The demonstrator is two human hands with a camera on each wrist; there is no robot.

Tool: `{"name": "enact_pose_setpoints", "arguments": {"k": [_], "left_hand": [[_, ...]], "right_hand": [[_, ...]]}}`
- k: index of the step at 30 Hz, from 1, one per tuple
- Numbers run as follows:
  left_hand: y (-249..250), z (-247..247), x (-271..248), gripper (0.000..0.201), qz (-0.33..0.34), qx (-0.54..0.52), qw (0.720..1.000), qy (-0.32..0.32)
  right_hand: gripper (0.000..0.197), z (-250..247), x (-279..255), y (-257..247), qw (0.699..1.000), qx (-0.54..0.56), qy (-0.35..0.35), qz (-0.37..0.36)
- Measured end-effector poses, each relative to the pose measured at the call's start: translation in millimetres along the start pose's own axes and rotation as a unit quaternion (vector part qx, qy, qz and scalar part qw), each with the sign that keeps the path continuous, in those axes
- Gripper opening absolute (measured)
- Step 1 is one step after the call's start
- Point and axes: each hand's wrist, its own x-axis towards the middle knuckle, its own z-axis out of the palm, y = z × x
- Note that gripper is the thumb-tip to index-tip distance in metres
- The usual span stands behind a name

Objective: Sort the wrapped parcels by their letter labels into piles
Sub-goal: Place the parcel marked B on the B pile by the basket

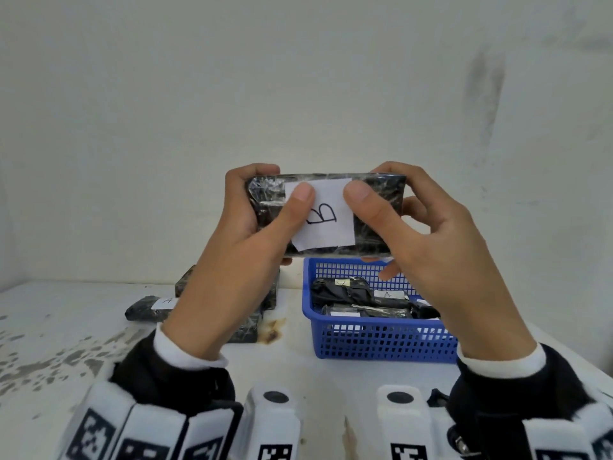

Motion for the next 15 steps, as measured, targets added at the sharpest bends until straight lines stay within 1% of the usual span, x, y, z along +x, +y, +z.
{"name": "enact_pose_setpoints", "arguments": {"k": [3, 5, 6, 8, 10, 11, 12, 13, 15], "left_hand": [[-2, -1, 0, 0.057, 0.006, 0.031, 0.999, 0.014], [-4, -3, 1, 0.061, -0.001, 0.059, 0.998, 0.015], [-4, -4, 2, 0.059, -0.001, 0.066, 0.998, 0.011], [-1, -3, 2, 0.047, -0.003, 0.061, 0.998, -0.004], [1, -5, 2, 0.038, -0.014, 0.032, 0.999, -0.020], [2, -6, 3, 0.040, -0.021, 0.019, 0.999, -0.033], [1, -8, 3, 0.048, -0.027, 0.010, 0.999, -0.046], [0, -10, 4, 0.056, -0.030, 0.000, 0.998, -0.058], [-1, -13, 5, 0.056, -0.030, -0.020, 0.997, -0.064]], "right_hand": [[0.041, -1, 0, -1, 1.000, -0.013, -0.018, 0.014], [0.043, -1, -1, -3, 0.999, -0.007, -0.023, 0.030], [0.046, -2, -1, -3, 0.999, -0.006, -0.020, 0.027], [0.050, -2, -1, -4, 1.000, 0.011, -0.007, 0.017], [0.047, -4, 1, -3, 0.999, 0.046, 0.005, 0.010], [0.044, -6, 2, -1, 0.998, 0.056, 0.004, 0.008], [0.043, -7, 4, 1, 0.998, 0.059, -0.003, 0.006], [0.047, -9, 5, 4, 0.998, 0.057, -0.013, 0.003], [0.066, -11, 7, 9, 0.998, 0.059, -0.024, 0.005]]}}
